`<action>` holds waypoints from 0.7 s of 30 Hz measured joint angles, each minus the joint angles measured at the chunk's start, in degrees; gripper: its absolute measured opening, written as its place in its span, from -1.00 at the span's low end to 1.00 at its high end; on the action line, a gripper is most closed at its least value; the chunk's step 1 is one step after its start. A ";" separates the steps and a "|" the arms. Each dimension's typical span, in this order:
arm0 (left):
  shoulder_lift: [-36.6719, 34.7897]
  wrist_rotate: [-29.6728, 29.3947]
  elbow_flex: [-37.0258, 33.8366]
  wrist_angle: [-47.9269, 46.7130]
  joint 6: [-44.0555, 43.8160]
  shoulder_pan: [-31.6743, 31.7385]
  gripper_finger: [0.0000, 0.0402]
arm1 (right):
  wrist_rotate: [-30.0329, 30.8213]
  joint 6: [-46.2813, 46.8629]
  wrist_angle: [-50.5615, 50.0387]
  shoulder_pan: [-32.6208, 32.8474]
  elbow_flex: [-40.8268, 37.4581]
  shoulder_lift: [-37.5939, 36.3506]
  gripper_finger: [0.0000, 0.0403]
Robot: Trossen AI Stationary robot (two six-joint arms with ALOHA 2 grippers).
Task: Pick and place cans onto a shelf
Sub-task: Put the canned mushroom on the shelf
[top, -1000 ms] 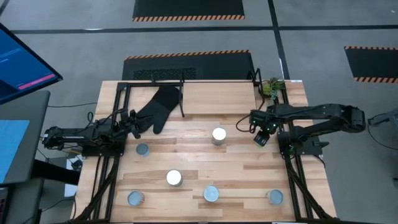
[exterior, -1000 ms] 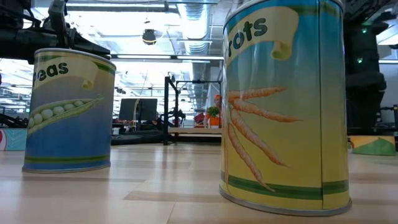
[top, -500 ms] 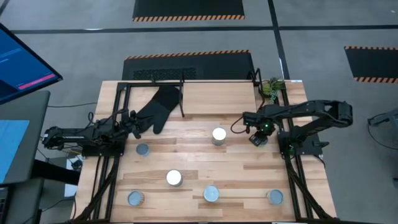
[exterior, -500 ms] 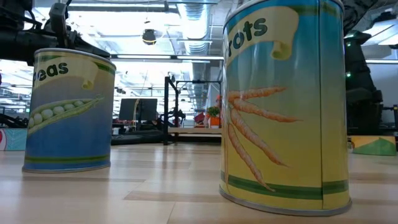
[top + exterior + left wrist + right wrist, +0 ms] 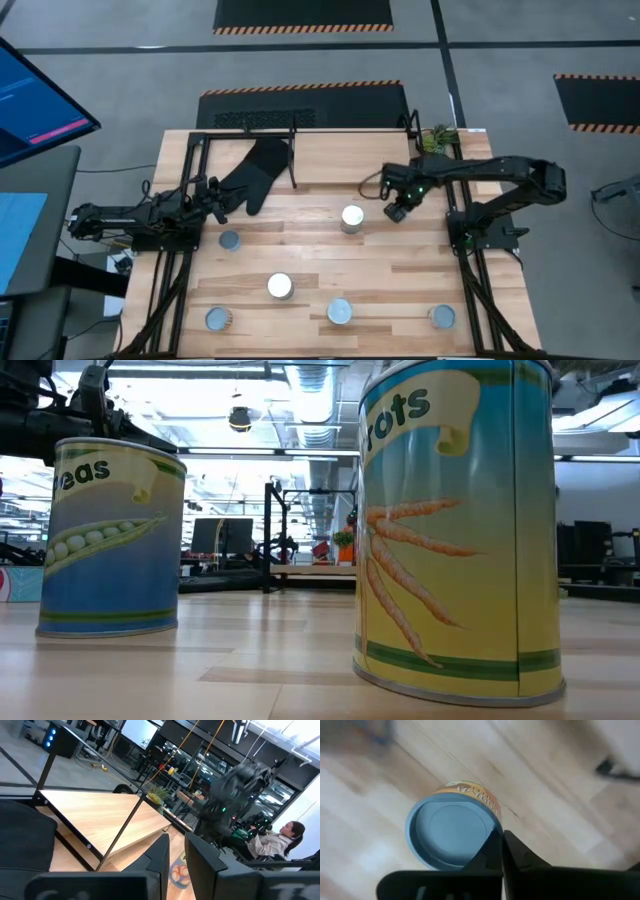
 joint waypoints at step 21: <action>0.26 -0.02 -0.01 0.02 -0.01 0.00 -0.75 | 9.29 -45.85 -4.53 -24.24 40.43 23.52 -0.98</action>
